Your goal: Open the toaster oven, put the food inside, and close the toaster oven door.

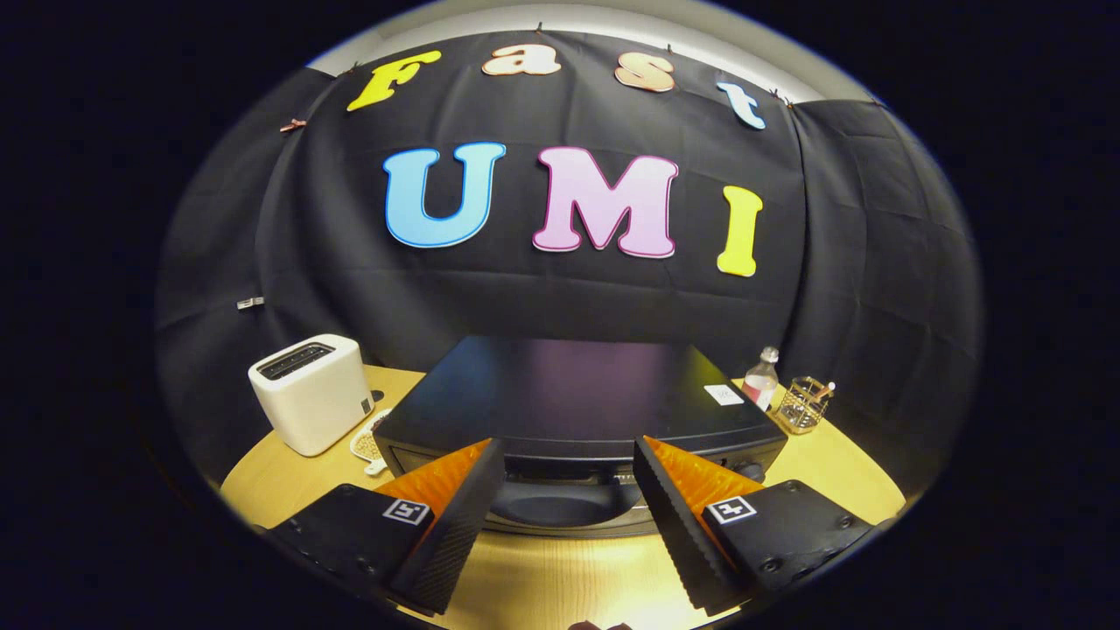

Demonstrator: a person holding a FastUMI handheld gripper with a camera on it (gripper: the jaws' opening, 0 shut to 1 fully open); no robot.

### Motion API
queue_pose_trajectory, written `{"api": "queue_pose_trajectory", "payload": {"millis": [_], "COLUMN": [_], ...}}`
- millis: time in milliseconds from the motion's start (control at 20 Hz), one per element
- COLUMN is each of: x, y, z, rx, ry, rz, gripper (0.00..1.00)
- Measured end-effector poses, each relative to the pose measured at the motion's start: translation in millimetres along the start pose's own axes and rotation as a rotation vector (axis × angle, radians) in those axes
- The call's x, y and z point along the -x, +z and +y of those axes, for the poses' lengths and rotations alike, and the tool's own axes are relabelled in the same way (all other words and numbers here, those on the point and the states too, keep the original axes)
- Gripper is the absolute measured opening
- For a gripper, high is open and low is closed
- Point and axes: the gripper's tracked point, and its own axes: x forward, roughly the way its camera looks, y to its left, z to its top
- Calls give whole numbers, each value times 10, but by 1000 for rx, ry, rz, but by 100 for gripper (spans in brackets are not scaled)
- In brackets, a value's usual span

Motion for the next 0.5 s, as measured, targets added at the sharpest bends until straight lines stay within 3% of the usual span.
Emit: {"api": "queue_pose_trajectory", "payload": {"millis": [400, 500], "x": [-129, -136], "y": [-89, -147], "z": [9, -9], "rx": [50, 5], "ry": [-8, -4], "rz": [17, 52], "gripper": [96, 96]}}
